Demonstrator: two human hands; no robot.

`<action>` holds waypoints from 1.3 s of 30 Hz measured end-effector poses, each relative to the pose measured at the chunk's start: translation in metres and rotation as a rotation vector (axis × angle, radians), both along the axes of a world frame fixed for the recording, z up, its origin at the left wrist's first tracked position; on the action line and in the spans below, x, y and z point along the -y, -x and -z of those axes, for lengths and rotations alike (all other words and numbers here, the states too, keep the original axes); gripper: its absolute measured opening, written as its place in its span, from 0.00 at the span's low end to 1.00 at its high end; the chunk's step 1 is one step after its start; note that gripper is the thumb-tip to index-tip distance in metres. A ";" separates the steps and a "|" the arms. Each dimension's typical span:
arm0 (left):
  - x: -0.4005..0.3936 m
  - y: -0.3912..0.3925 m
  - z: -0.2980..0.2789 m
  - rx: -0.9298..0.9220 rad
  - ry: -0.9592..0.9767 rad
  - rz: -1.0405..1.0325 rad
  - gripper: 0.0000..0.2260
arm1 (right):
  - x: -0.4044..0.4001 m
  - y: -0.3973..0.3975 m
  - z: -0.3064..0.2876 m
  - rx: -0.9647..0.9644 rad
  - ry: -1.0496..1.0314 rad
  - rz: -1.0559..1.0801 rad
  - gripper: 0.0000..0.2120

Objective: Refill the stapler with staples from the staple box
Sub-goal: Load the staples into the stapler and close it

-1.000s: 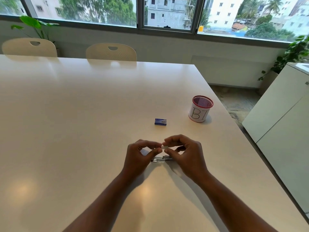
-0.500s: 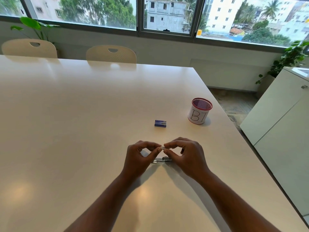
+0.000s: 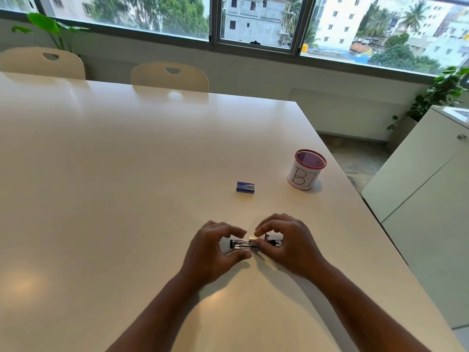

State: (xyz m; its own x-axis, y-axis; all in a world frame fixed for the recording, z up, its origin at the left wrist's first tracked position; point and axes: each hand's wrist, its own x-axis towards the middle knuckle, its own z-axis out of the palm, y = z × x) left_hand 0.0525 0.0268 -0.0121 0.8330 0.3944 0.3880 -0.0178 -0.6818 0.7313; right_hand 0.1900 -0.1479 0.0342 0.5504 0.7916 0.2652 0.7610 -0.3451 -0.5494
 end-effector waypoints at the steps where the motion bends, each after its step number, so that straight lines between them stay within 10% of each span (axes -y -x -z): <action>1: 0.000 0.001 0.001 -0.018 -0.028 0.001 0.20 | 0.001 -0.001 0.001 0.011 0.017 -0.007 0.05; 39: 0.005 -0.001 -0.007 -0.146 -0.036 -0.039 0.16 | -0.012 -0.020 -0.014 -0.120 0.312 -0.119 0.07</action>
